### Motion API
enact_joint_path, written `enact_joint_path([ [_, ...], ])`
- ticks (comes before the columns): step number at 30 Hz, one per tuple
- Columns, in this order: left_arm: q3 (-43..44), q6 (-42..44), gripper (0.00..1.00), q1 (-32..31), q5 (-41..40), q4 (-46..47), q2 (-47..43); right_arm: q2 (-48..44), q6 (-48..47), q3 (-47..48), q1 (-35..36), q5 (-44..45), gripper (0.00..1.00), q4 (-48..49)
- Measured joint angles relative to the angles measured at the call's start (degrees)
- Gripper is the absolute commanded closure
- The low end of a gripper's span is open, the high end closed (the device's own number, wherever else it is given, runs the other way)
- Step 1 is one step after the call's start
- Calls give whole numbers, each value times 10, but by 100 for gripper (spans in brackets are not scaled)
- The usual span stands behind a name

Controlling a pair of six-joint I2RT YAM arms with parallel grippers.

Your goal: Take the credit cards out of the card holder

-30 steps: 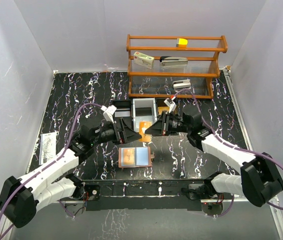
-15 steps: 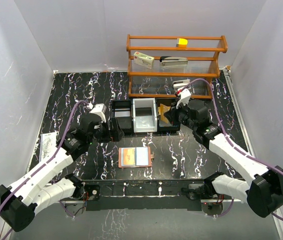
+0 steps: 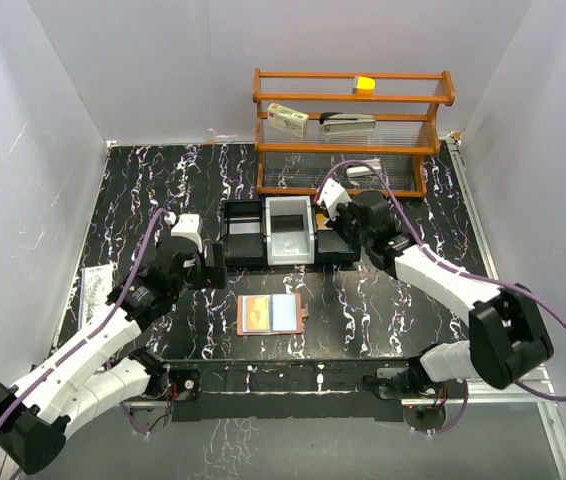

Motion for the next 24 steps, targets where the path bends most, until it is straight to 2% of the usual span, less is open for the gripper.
enact_joint_path([
  [9,-14,6,1,0,-19,8,-42,95,-87,18,-5,1,100,25],
  [24,-14,24,1,0,-20,22,-40,215,-163,74,-24,3,100,73],
])
